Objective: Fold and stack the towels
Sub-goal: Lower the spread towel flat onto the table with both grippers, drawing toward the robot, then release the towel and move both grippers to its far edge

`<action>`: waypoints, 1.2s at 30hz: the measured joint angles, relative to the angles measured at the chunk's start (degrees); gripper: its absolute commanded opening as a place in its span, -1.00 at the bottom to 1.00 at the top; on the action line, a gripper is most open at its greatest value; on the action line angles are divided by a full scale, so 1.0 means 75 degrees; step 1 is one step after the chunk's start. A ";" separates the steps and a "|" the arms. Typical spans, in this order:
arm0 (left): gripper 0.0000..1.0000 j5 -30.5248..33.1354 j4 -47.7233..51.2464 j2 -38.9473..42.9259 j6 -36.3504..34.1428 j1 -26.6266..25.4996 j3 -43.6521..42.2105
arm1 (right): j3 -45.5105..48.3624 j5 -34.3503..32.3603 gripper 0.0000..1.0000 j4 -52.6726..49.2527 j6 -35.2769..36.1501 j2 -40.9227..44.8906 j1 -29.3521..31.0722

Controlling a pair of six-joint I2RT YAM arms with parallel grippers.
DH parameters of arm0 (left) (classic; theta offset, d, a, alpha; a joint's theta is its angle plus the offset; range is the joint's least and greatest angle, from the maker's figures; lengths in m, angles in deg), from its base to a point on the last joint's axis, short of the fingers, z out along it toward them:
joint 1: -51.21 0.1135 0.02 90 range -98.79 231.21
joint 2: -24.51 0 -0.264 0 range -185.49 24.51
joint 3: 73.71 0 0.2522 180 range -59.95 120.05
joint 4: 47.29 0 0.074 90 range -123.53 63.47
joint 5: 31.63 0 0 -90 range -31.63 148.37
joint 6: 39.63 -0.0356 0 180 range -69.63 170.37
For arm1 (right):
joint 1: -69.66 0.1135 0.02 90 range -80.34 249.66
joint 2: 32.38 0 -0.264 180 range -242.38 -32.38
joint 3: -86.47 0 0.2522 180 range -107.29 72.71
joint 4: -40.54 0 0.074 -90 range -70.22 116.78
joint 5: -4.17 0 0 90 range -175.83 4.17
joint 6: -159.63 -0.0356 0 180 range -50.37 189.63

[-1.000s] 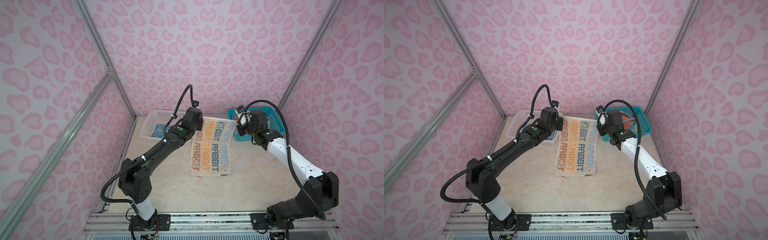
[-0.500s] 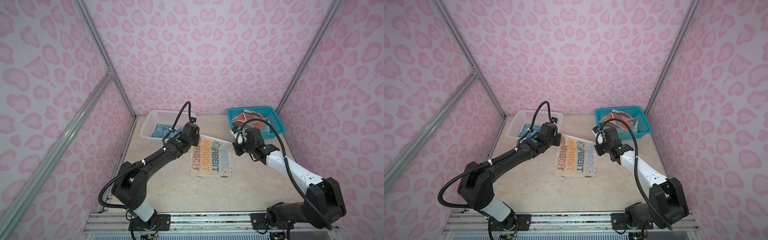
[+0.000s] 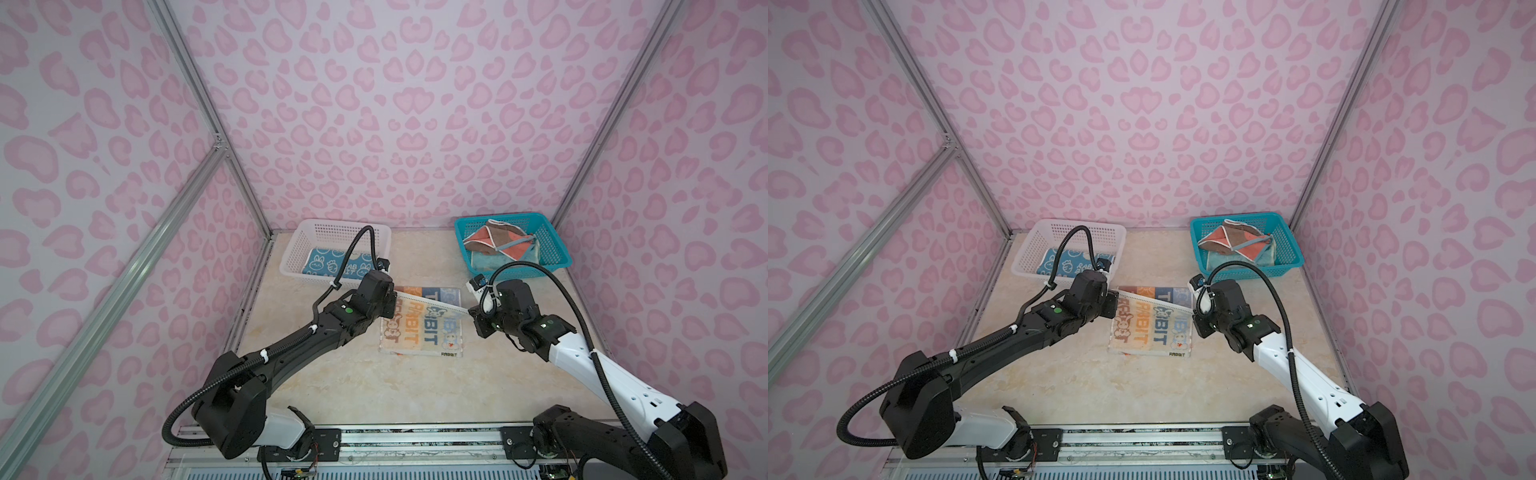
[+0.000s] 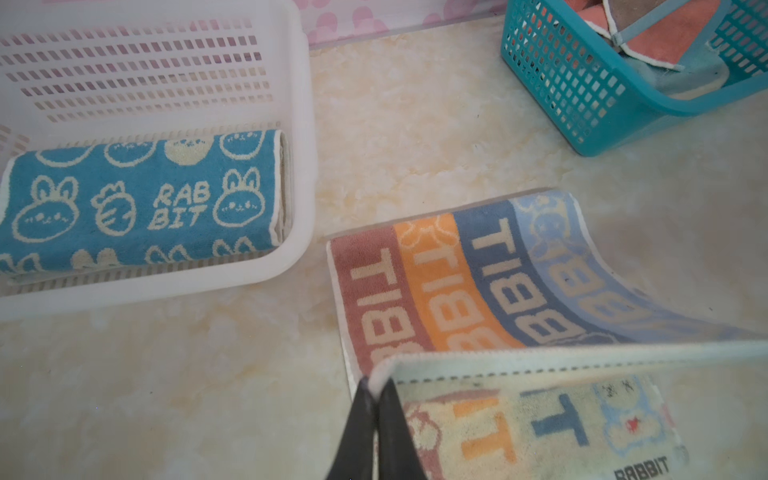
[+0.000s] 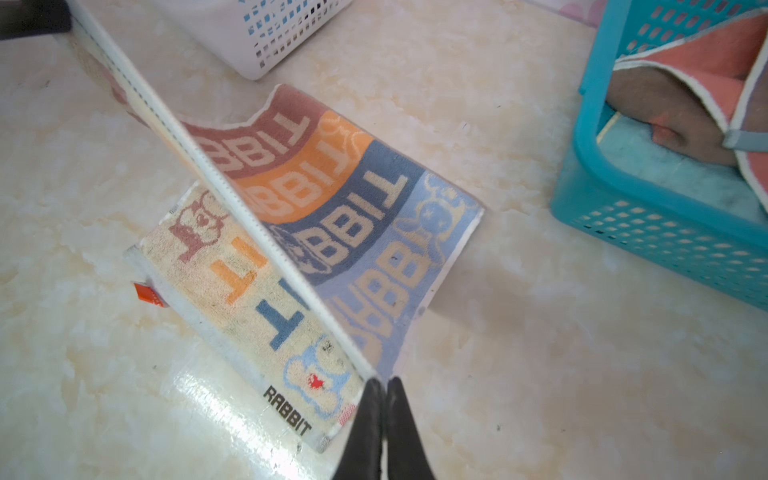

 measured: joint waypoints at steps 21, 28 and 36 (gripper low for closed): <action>-0.20 -0.0122 -0.0393 0.0052 0.1058 -0.0659 -0.2069 | 0.1577 0.0122 -0.42 0.0571 -0.2078 -0.0912 0.1355; 0.23 0.0050 -0.0446 0.1046 0.1241 -0.0726 -0.2745 | 0.1614 0.0358 -0.10 0.0519 -0.2264 -0.0595 0.1376; 0.61 0.0577 -0.0475 0.2052 0.1236 -0.0726 -0.2847 | 0.1227 0.0032 -0.09 0.0533 -0.2495 -0.0525 0.1332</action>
